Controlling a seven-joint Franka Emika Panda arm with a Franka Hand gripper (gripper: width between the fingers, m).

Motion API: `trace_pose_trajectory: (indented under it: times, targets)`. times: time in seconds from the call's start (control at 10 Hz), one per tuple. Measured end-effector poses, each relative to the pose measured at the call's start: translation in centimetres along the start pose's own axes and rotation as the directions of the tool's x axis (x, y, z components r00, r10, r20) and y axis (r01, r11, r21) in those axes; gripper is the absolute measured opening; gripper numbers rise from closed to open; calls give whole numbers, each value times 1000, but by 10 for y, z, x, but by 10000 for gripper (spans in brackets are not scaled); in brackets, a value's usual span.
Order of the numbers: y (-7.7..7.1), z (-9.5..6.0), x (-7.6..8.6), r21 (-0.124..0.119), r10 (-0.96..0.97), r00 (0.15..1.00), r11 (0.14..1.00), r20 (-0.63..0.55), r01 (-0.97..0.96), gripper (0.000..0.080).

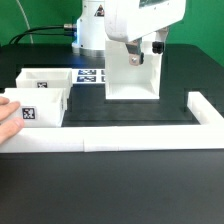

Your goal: Assemble drawer

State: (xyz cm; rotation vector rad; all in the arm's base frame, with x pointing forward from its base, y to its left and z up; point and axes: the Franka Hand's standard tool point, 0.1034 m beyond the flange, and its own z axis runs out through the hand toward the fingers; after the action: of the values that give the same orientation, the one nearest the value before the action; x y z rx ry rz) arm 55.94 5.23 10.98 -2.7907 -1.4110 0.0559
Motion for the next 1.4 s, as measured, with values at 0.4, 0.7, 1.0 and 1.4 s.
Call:
trace_pose_trajectory:
  times: [0.4,0.7,1.0,1.4]
  targets:
    - [0,0,0,0,0,1000,1000,0,0,650]
    - [0,0,0,0,0,1000,1000,0,0,650]
    - [0,0,0,0,0,1000,1000,0,0,650]
    - [0,0,0,0,0,1000,1000,0,0,650]
